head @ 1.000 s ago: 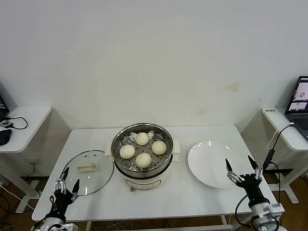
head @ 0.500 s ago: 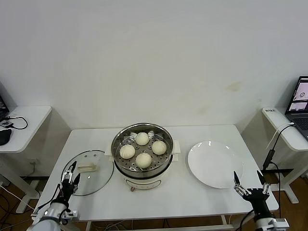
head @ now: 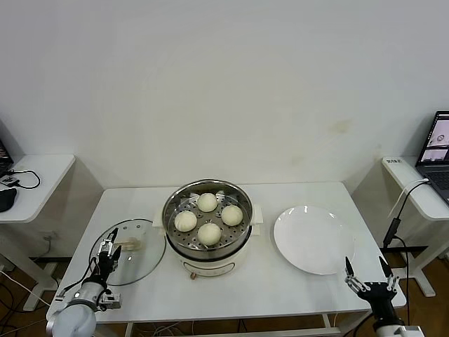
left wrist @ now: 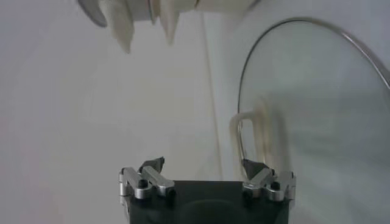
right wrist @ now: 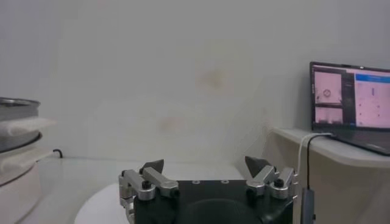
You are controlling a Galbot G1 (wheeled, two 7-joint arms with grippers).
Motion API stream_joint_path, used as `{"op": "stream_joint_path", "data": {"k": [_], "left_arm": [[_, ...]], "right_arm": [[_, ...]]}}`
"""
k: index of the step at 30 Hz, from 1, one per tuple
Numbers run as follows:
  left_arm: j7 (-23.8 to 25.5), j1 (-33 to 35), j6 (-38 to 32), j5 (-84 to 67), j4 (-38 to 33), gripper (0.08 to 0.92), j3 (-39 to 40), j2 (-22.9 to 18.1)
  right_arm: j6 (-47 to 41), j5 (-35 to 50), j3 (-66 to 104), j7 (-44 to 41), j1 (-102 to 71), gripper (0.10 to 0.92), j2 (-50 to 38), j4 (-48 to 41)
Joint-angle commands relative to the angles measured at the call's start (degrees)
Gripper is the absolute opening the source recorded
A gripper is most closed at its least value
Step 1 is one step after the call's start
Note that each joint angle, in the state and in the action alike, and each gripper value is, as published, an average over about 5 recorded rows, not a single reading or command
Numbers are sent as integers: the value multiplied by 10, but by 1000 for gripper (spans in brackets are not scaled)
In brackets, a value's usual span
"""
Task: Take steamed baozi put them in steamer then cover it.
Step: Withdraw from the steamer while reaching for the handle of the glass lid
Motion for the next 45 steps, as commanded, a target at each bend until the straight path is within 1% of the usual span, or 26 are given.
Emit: {"op": "stream_joint_path", "data": {"k": [1, 9, 17, 29, 33, 41, 45], "left_arm": [[4, -37, 1, 10, 32, 823, 12, 0], [4, -75, 1, 9, 79, 823, 24, -6], [4, -105, 1, 5, 106, 823, 31, -7], [8, -114, -1, -7, 119, 817, 35, -10], [8, -114, -2, -7, 120, 740, 34, -13], [7, -110, -9, -11, 117, 506, 31, -14], [2, -101, -12, -22, 104, 394, 24, -14]], "right_arm": [[2, -2, 2, -1, -4, 823, 5, -2], [5, -3, 2, -3, -9, 823, 6, -2], [6, -9, -2, -4, -8, 823, 12, -7], [9, -15, -12, -5, -6, 823, 15, -16], [9, -16, -14, -6, -5, 823, 14, -19], [10, -18, -20, -6, -3, 823, 13, -21], [9, -18, -24, -7, -1, 823, 12, -23]]}}
